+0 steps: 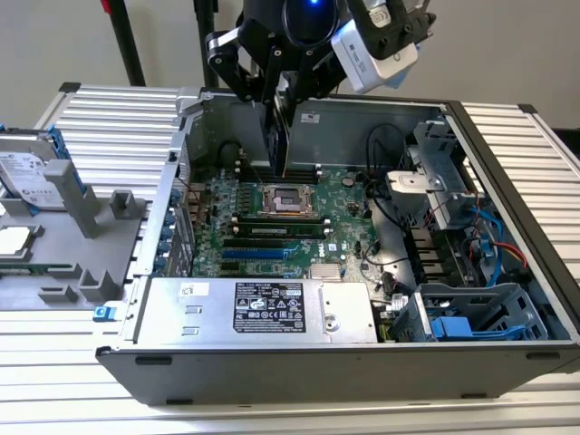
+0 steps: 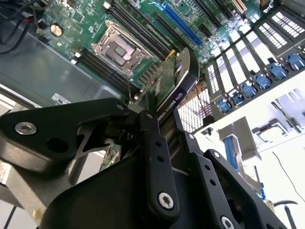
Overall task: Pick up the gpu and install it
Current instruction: 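Insert the gpu into the slot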
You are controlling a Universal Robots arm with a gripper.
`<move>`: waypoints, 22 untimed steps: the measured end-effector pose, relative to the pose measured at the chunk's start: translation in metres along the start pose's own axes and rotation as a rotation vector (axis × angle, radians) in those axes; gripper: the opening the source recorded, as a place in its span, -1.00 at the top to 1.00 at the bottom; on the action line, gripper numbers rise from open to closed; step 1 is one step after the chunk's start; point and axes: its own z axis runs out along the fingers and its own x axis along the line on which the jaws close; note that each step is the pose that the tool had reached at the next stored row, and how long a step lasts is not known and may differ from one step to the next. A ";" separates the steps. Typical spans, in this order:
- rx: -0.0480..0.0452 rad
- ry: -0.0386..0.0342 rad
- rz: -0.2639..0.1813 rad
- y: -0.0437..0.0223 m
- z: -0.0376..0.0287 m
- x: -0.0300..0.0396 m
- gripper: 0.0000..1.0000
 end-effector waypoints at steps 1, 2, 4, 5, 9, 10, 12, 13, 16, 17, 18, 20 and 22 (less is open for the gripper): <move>0.0000 0.0009 -0.003 0.0000 0.0000 0.0000 1.00; -0.0001 0.0018 -0.007 0.0000 0.0000 0.0000 1.00; -0.0001 0.0037 -0.013 0.0000 0.0000 0.0000 1.00; 0.0000 0.0047 -0.017 0.0000 0.0000 0.0000 1.00; 0.0000 0.0084 -0.030 0.0000 0.0000 0.0000 1.00; 0.0000 0.0093 -0.033 0.0000 0.0000 0.0000 1.00; 0.0000 0.0110 -0.039 0.0000 0.0000 0.0000 1.00; 0.0000 0.0117 -0.042 0.0000 0.0000 0.0000 1.00; 0.0000 0.0139 -0.050 0.0000 0.0000 0.0000 1.00; 0.0000 0.0145 -0.052 0.0000 0.0000 0.0000 1.00; 0.0001 0.0150 -0.054 0.0000 0.0000 0.0000 1.00; 0.0001 0.0161 -0.058 0.0000 0.0000 0.0000 1.00; 0.0000 0.0170 -0.061 0.0000 0.0000 0.0000 1.00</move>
